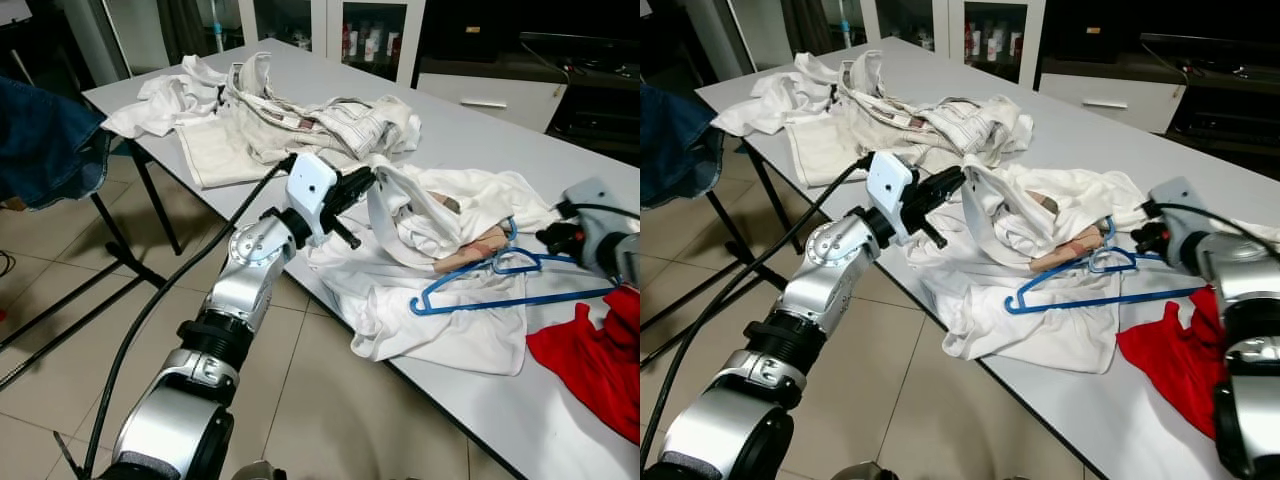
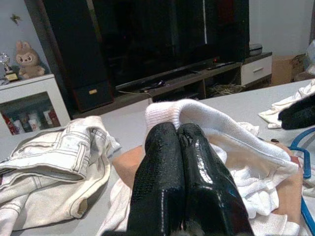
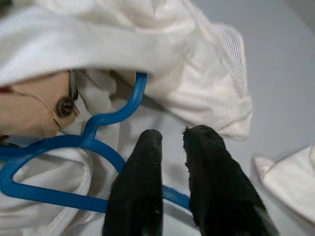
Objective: Hang hanger
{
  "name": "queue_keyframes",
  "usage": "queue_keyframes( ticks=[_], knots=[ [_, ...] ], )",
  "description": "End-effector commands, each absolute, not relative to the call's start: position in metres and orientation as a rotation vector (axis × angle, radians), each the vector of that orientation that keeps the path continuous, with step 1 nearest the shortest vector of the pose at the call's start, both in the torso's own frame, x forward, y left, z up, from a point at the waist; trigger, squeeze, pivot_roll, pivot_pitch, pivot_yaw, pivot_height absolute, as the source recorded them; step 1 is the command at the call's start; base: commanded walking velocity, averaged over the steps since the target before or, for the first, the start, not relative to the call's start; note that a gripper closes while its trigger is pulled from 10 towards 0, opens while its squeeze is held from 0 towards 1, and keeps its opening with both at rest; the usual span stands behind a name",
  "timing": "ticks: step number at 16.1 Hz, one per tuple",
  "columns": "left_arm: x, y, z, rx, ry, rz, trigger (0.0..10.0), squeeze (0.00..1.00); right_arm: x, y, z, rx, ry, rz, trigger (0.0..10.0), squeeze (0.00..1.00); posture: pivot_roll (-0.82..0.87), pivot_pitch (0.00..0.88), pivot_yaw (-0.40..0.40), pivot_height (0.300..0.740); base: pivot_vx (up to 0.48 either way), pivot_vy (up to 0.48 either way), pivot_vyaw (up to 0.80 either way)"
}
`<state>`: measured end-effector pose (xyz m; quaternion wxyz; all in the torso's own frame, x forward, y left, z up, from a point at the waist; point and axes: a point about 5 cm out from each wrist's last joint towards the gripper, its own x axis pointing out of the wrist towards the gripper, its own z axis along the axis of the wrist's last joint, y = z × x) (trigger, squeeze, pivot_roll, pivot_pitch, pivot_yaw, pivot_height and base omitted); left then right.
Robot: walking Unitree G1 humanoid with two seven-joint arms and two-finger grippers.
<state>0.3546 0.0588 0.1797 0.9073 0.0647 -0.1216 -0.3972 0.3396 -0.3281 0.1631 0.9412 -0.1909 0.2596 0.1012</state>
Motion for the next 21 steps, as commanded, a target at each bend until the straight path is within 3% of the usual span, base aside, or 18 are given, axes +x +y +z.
queue_keyframes(
  ticks=[1, 7, 11, 12, 14, 21],
  knots=[
    [0.354, 0.058, 0.181, 0.154, -0.256, -0.829, 10.0, 0.00, 0.339, -0.329, 0.170, -0.401, 0.505, 0.226, 10.0, 1.00, -0.03, 0.000, 0.051, 0.723, 0.000, 0.000, 0.00],
    [0.353, 0.058, 0.180, 0.151, -0.253, -0.829, 10.0, 0.00, 0.333, -0.324, 0.156, -0.567, 0.595, 0.323, 10.0, 1.00, -0.02, 0.000, 0.046, 0.723, 0.000, 0.000, 0.00],
    [0.352, 0.060, 0.180, 0.153, -0.251, -0.825, 10.0, 0.00, 0.335, -0.324, 0.153, -0.677, 0.611, 0.278, 10.0, 1.00, -0.02, 0.000, 0.045, 0.723, 0.000, 0.000, 0.00],
    [0.352, 0.060, 0.180, 0.153, -0.251, -0.825, 10.0, 0.00, 0.335, -0.325, 0.153, -0.720, 0.612, 0.251, 10.0, 0.90, -0.02, 0.000, 0.046, 0.723, 0.000, 0.000, 0.00],
    [0.352, 0.060, 0.179, 0.153, -0.252, -0.825, 10.0, 0.00, 0.337, -0.328, 0.156, -0.775, 0.595, 0.206, 10.0, 0.02, -0.02, 0.000, 0.047, 0.723, 0.000, 0.000, 0.00],
    [0.352, 0.059, 0.179, 0.153, -0.249, -0.827, 10.0, 0.00, 0.331, -0.335, 0.157, -0.867, 0.627, 0.242, 10.0, 0.00, -0.02, 0.000, 0.046, 0.723, 0.000, 0.000, 0.00]
  ],
)
